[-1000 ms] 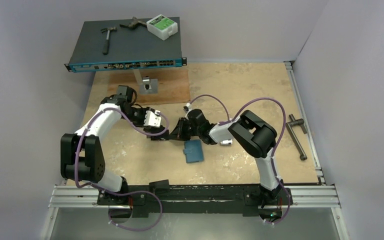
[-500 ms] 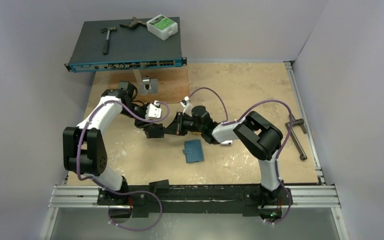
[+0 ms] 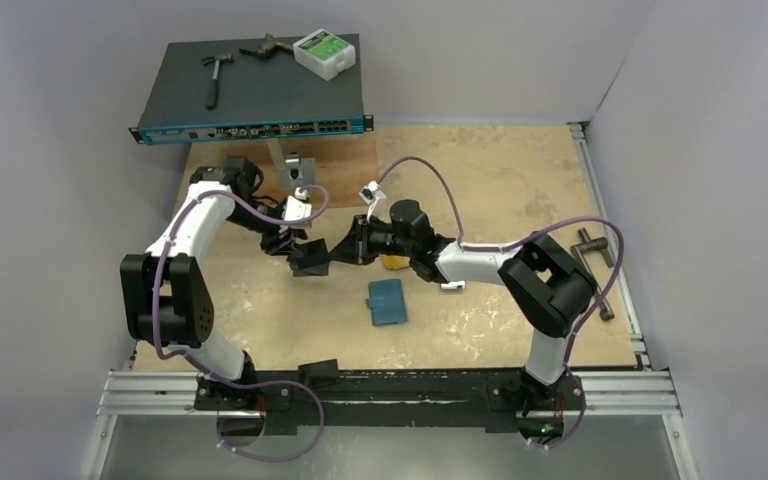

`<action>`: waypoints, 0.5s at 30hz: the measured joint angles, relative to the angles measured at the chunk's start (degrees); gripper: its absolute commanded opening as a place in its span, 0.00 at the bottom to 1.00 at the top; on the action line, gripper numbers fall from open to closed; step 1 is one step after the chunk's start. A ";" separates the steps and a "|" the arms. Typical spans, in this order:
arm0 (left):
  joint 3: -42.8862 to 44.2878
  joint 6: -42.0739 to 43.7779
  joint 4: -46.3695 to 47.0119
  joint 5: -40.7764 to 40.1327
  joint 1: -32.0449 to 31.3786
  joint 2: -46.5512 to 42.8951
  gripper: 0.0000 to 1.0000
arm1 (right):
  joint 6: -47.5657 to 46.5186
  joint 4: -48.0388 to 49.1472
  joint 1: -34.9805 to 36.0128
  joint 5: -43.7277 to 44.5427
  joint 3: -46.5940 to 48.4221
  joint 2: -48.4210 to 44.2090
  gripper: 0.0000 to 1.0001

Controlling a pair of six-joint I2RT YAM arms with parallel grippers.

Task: Put the credit cards into the card holder
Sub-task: Pick up the credit card from the storage box.

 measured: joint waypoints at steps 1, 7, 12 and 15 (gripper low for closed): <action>0.00 0.02 -0.48 0.37 0.00 0.00 0.44 | -1.20 -1.38 0.00 -0.02 0.15 -1.03 0.00; 1.20 0.76 -5.03 2.97 0.00 -0.02 0.44 | -7.98 -11.02 0.44 1.09 1.88 -5.27 0.00; 3.08 2.03 -8.72 4.46 0.00 -0.02 0.44 | -12.68 -17.27 1.60 2.54 3.78 -8.11 0.00; 3.10 2.16 -9.79 4.81 -0.02 -0.02 0.45 | -14.93 -19.96 2.58 3.43 5.18 -8.92 0.00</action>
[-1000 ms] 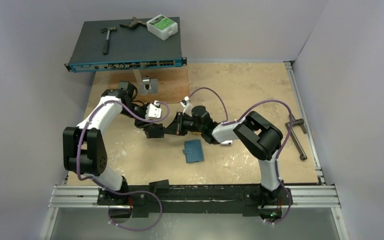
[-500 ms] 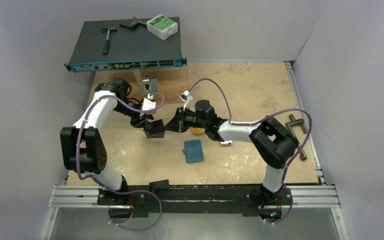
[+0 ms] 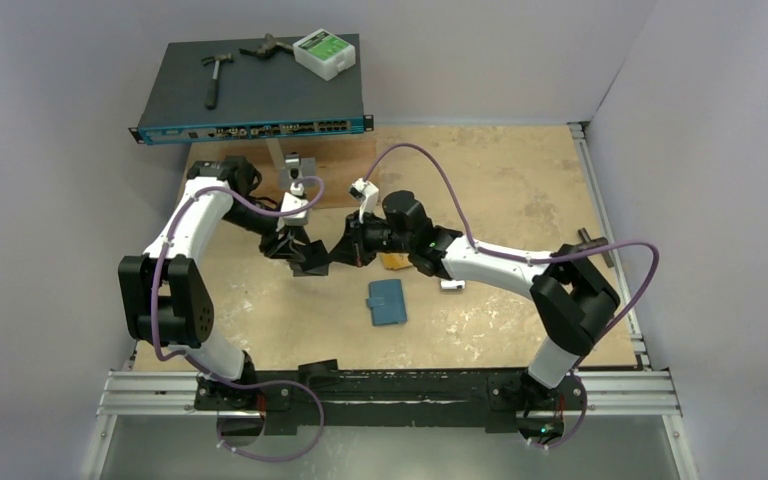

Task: Put the credit cards into the card holder
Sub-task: Pick up the credit card from the storage box.

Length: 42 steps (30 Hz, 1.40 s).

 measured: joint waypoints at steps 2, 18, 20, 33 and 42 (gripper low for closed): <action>0.00 0.00 -0.55 0.17 0.00 0.00 0.45 | -1.55 -1.86 0.66 0.33 0.94 -0.33 0.00; 1.20 4.59 -8.83 1.31 -0.13 0.13 0.25 | -9.27 -9.75 2.38 4.68 3.58 -5.05 0.00; 1.20 4.90 -9.27 1.70 -0.13 0.13 0.25 | -9.94 -9.88 2.56 4.72 4.35 -5.29 0.00; 0.94 5.70 -9.94 6.23 -2.16 0.55 0.00 | -10.75 -10.03 4.35 4.92 5.53 -5.55 0.00; 0.96 8.50 -10.88 7.72 -2.25 2.56 0.00 | -10.82 -10.10 4.24 6.10 5.66 -5.57 0.38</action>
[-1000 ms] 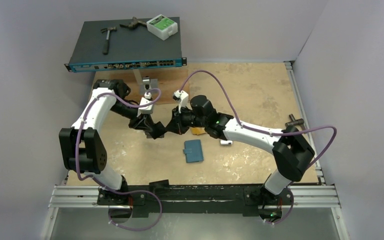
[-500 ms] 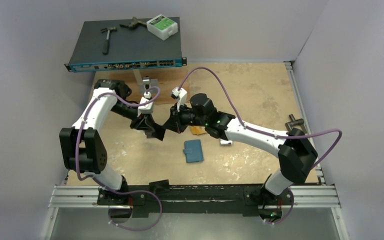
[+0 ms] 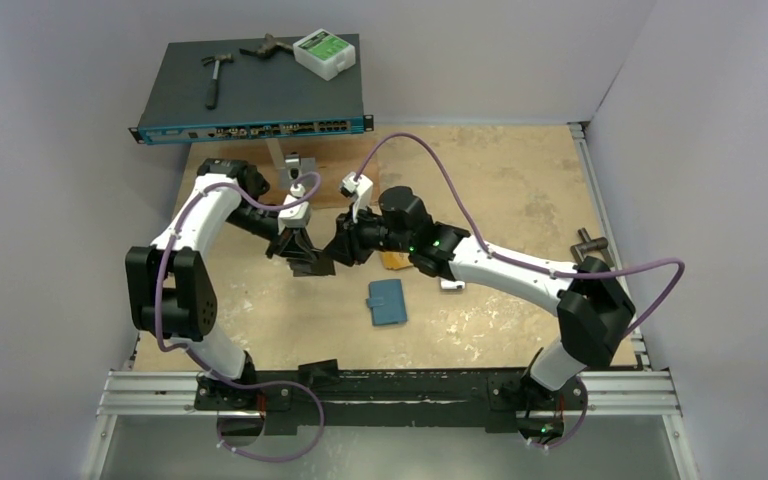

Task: Put the credit cards into the card holder
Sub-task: Pick up the credit card from the storage box.

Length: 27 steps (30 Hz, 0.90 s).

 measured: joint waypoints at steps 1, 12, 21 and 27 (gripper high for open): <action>0.00 0.35 0.00 0.13 0.00 0.00 0.00 | -0.09 0.02 -0.07 0.00 0.00 -0.02 0.45; 0.98 0.44 0.04 4.50 -0.02 -4.59 0.00 | -0.11 2.99 -5.55 -4.76 -8.52 -12.57 0.63; 0.96 -2.49 -0.11 9.92 -0.59 -7.37 0.00 | -0.13 10.38 -5.09 -8.33 -14.78 -14.05 0.60; 0.98 -4.50 -0.09 12.79 -0.90 -7.37 0.00 | -0.44 14.53 -4.81 -9.22 -14.71 -13.09 0.53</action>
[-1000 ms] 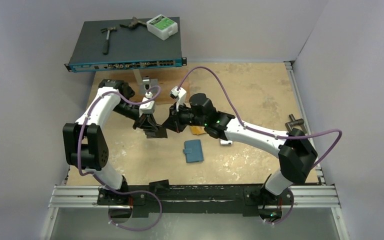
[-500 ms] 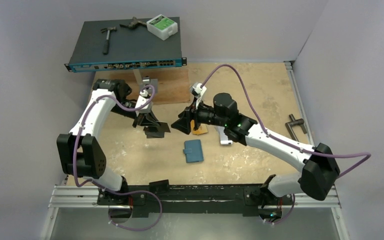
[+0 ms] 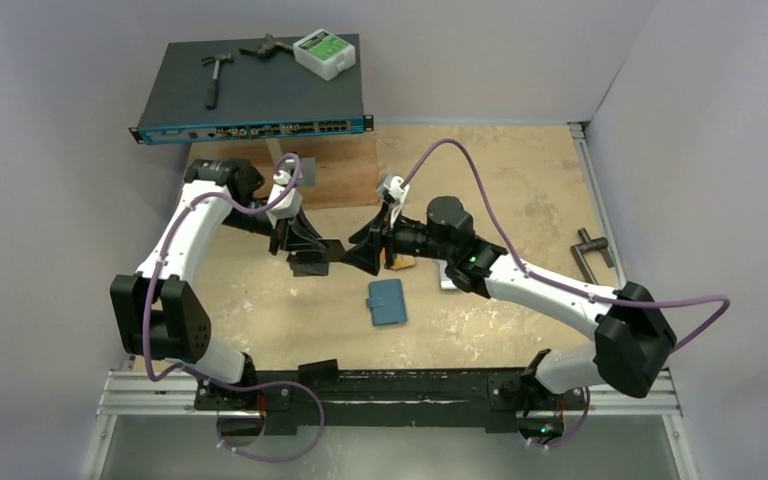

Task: Put the credit cards into the card holder
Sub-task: Pick up the credit card from the storage box, then open the card holder at the center of the board.

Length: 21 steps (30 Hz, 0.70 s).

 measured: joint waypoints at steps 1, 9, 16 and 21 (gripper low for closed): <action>0.00 -0.24 0.00 0.33 -0.04 0.00 0.00 | -0.15 0.44 0.11 0.00 0.13 0.50 0.51; 0.00 -1.79 -0.02 2.27 -1.36 0.00 0.00 | -2.12 0.37 2.16 0.48 1.57 5.40 0.05; -0.02 -3.93 0.07 4.20 -1.51 0.66 0.48 | -2.25 -3.15 2.62 3.43 1.64 3.28 0.00; -3.87 -5.03 -0.04 8.15 -1.81 3.67 0.62 | -0.50 -9.07 2.60 11.72 -0.90 -1.25 0.00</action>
